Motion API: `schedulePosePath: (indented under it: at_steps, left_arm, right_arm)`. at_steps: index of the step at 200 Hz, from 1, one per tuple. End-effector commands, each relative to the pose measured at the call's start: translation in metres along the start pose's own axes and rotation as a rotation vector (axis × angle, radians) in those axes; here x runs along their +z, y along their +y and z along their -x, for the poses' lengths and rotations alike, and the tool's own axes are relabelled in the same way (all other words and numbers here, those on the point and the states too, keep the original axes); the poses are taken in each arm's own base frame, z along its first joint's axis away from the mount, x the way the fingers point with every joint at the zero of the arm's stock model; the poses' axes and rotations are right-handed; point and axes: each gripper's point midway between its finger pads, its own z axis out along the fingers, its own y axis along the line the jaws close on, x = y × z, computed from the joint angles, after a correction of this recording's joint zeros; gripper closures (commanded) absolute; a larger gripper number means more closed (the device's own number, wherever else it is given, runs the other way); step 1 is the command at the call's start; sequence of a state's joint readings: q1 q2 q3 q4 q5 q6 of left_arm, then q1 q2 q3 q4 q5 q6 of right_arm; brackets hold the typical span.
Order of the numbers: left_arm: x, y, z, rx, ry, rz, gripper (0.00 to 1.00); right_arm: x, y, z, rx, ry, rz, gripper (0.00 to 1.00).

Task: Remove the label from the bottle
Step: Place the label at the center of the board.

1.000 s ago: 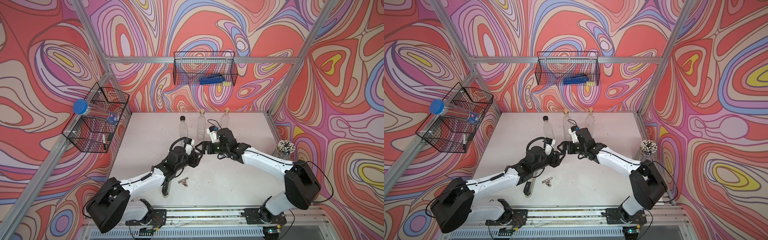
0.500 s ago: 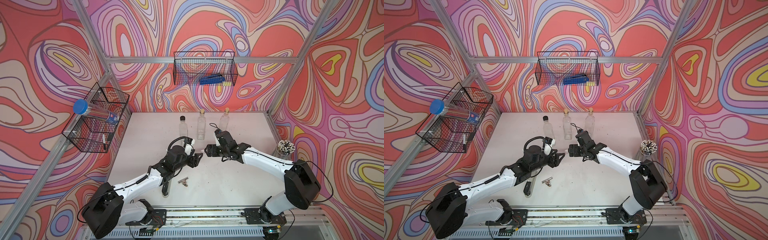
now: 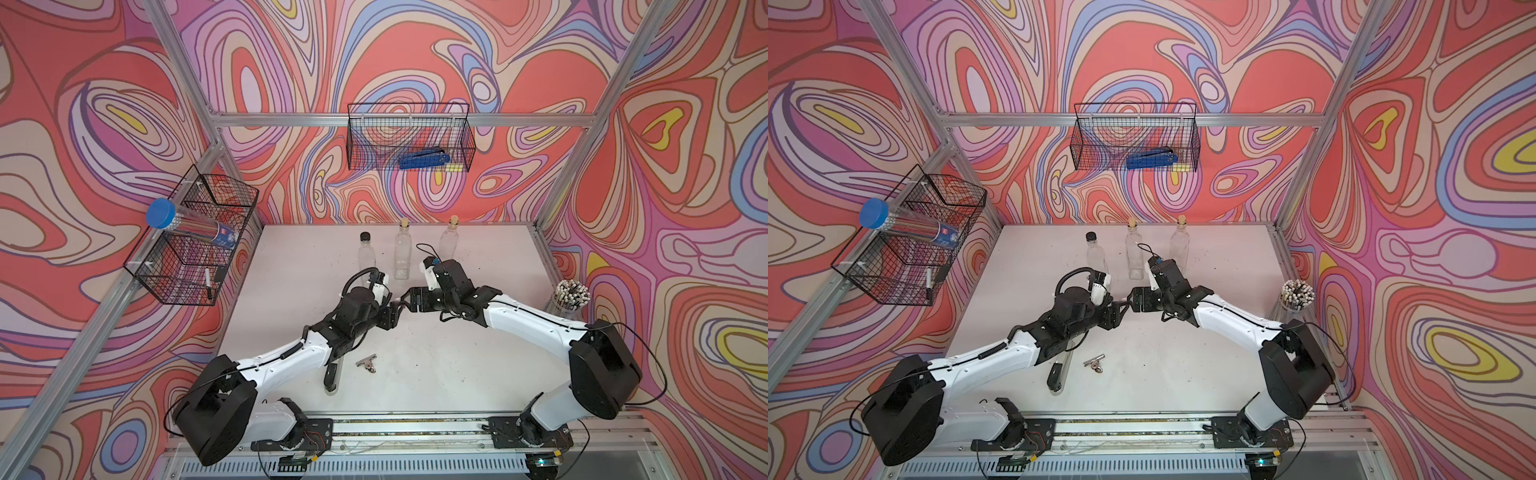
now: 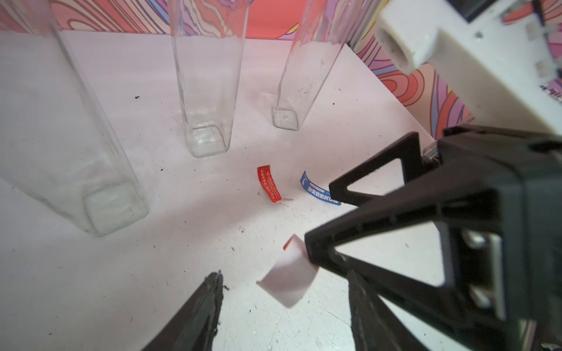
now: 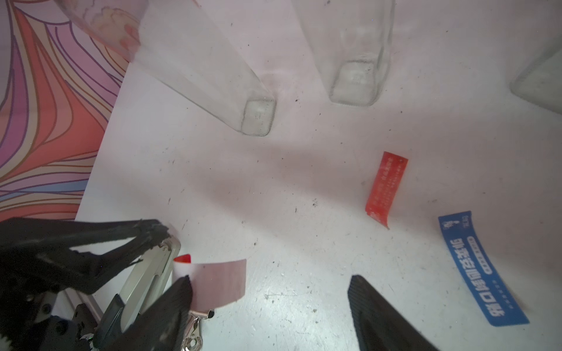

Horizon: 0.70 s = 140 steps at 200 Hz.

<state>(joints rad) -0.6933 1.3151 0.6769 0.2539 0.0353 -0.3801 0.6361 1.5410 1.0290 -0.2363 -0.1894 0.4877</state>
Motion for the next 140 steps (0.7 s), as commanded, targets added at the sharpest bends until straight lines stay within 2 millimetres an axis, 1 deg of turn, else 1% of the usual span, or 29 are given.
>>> schedulePosePath:
  at_steps: [1, 22, 39, 67, 91, 105, 132, 140]
  left_arm:
    - [0.004, 0.019, 0.004, -0.058, -0.002, 0.089, 0.34]
    - [0.008, 0.029, 0.003, -0.098, 0.003, 0.106, 0.35]
    - [0.014, 0.035, -0.002, -0.115, 0.037, 0.121, 0.35]
    - [0.016, 0.036, -0.006, -0.136, 0.035, 0.115, 0.35]
    - [0.010, 0.035, -0.001, -0.129, 0.016, 0.107, 0.35]
    - [0.005, 0.032, 0.004, -0.118, 0.003, 0.101, 0.35]
    - [-0.005, 0.033, 0.011, -0.093, -0.009, 0.117, 0.35]
    - [-0.009, 0.034, 0.013, -0.082, -0.011, 0.129, 0.35]
  right_arm:
    - [-0.013, 0.013, 0.001, -0.021, -0.012, 0.057, 0.16]
    - [-0.020, 0.016, -0.001, -0.024, -0.011, 0.069, 0.17]
    - [-0.026, 0.016, -0.002, -0.024, -0.017, 0.072, 0.17]
    - [-0.028, 0.014, -0.002, -0.026, -0.025, 0.056, 0.17]
    - [-0.024, 0.007, -0.002, -0.023, -0.026, 0.024, 0.16]
    - [-0.022, 0.002, -0.001, -0.021, -0.030, 0.001, 0.13]
    - [-0.021, -0.013, 0.002, -0.020, -0.054, -0.088, 0.02]
    - [-0.023, -0.018, 0.003, -0.021, -0.060, -0.116, 0.02]
